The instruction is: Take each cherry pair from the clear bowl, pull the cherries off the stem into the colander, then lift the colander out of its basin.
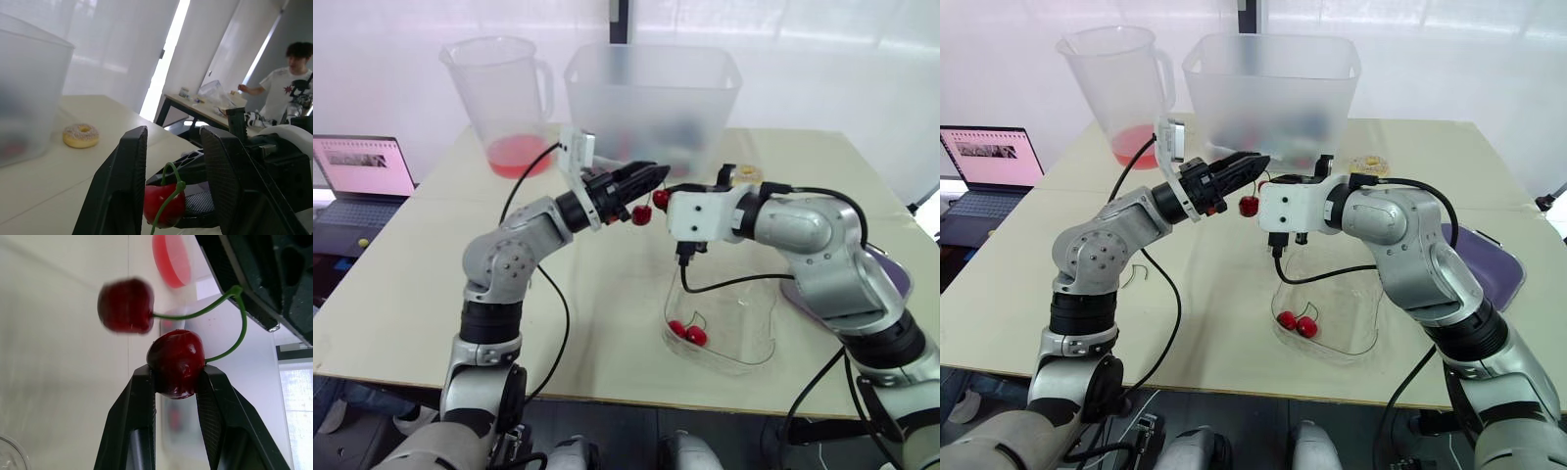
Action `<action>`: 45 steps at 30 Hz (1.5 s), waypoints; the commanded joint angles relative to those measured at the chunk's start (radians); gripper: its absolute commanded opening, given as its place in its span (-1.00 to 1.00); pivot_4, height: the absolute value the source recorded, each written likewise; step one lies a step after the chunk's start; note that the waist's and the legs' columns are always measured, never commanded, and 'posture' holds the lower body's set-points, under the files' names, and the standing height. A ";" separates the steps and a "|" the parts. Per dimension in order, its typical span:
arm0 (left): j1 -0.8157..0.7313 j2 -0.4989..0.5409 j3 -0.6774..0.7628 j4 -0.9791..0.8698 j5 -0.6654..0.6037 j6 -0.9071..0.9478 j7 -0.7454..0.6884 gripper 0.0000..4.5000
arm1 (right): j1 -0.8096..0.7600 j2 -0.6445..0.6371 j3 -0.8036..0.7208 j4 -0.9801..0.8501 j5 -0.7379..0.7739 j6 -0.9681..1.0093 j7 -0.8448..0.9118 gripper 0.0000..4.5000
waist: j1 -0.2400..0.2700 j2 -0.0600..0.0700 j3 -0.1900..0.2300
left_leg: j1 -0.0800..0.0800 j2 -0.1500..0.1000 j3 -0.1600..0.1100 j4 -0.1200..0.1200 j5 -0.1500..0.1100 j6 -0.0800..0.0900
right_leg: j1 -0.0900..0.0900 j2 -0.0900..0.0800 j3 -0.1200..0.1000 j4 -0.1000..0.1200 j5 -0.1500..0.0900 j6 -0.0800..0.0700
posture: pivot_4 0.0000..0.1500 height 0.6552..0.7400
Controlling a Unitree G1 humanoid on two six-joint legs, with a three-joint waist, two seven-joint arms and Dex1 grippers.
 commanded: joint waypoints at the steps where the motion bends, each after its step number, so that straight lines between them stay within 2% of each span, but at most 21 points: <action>1: 0.003 -0.010 -0.014 -0.034 0.012 -0.027 -0.001 -0.16 | -0.023 -0.003 -0.034 -0.023 -0.006 0.000 0.002 -0.66 | 0.000 0.000 0.000 | 0.000 0.000 0.000 0.000 0.000 0.000 | 0.000 0.000 0.000 0.000 0.000 0.000 | 1.00 0.24; 16: 0.024 -0.033 -0.027 -0.052 0.026 -0.046 0.021 -0.16 | -0.027 0.001 -0.030 -0.026 -0.010 0.010 0.001 -0.66 | 0.000 0.000 0.000 | 0.000 0.000 0.000 0.000 0.000 0.000 | 0.000 0.000 0.000 0.000 0.000 0.000 | 1.00 0.24; 19: 0.022 -0.036 -0.018 -0.048 0.018 -0.050 0.021 -0.54 | -0.026 0.002 -0.028 -0.026 -0.010 0.010 0.001 -0.66 | 0.000 0.000 0.000 | 0.000 0.000 0.000 0.000 0.000 0.000 | 0.000 0.000 0.000 0.000 0.000 0.000 | 1.00 0.24; 21: 0.022 -0.035 -0.016 -0.046 0.012 -0.048 0.019 -0.98 | -0.026 0.002 -0.027 -0.026 -0.010 0.010 0.002 -0.66 | 0.000 0.000 0.000 | 0.000 0.000 0.000 0.000 0.000 0.000 | 0.000 0.000 0.000 0.000 0.000 0.000 | 1.00 0.24; 28: 0.021 -0.033 -0.018 -0.038 0.009 -0.039 0.020 -0.98 | -0.013 0.009 -0.037 -0.046 0.020 0.011 0.014 -0.66 | 0.000 0.000 0.000 | 0.000 0.000 0.000 0.000 0.000 0.000 | 0.000 0.000 0.000 0.000 0.000 0.000 | 1.00 0.24; 30: 0.020 -0.030 -0.018 -0.035 0.010 -0.038 0.017 -1.00 | 0.002 0.004 -0.052 -0.059 0.048 0.022 0.032 -0.24 | 0.000 0.000 0.000 | 0.000 0.000 0.000 0.000 0.000 0.000 | 0.000 0.000 0.000 0.000 0.000 0.000 | 1.00 0.24; 32: 0.018 -0.020 -0.020 -0.031 0.013 -0.036 0.010 -1.00 | 0.015 -0.010 -0.064 -0.069 0.064 0.021 0.045 0.07 | 0.000 0.000 0.000 | 0.000 0.000 0.000 0.000 0.000 0.000 | 0.000 0.000 0.000 0.000 0.000 0.000 | 1.00 0.24; 36: 0.015 0.019 -0.006 -0.022 0.005 -0.021 -0.018 -1.00 | 0.102 -0.101 -0.166 -0.101 0.117 -0.012 0.088 0.96 | 0.005 0.000 0.000 | 0.000 0.000 0.000 0.000 0.000 0.000 | 0.000 0.000 0.000 0.000 0.000 0.000 | 1.00 0.24; 39: 0.002 0.047 0.007 0.001 -0.021 0.001 -0.060 -1.00 | 0.182 -0.106 -0.298 -0.123 0.232 0.090 0.106 0.98 | 0.004 0.000 0.000 | 0.000 0.000 0.000 0.000 0.000 0.000 | 0.001 0.000 0.000 -0.001 0.000 0.000 | 1.00 0.24; 41: -0.006 0.083 0.002 0.014 -0.053 0.045 -0.130 -1.00 | 0.205 0.000 -0.440 -0.131 0.381 0.282 0.077 0.98 | 0.001 -0.001 0.000 | 0.000 0.000 0.000 0.000 0.000 0.000 | 0.001 0.000 0.000 0.000 0.000 0.000 | 1.00 0.24; 45: -0.008 0.177 -0.033 0.026 -0.115 0.135 -0.313 -1.00 | 0.175 0.127 -0.642 -0.097 0.791 0.616 0.169 0.98 | -0.003 0.000 0.000 | 0.001 0.003 -0.001 0.000 0.000 0.000 | 0.002 0.003 0.000 0.000 0.000 0.000 | 1.00 0.24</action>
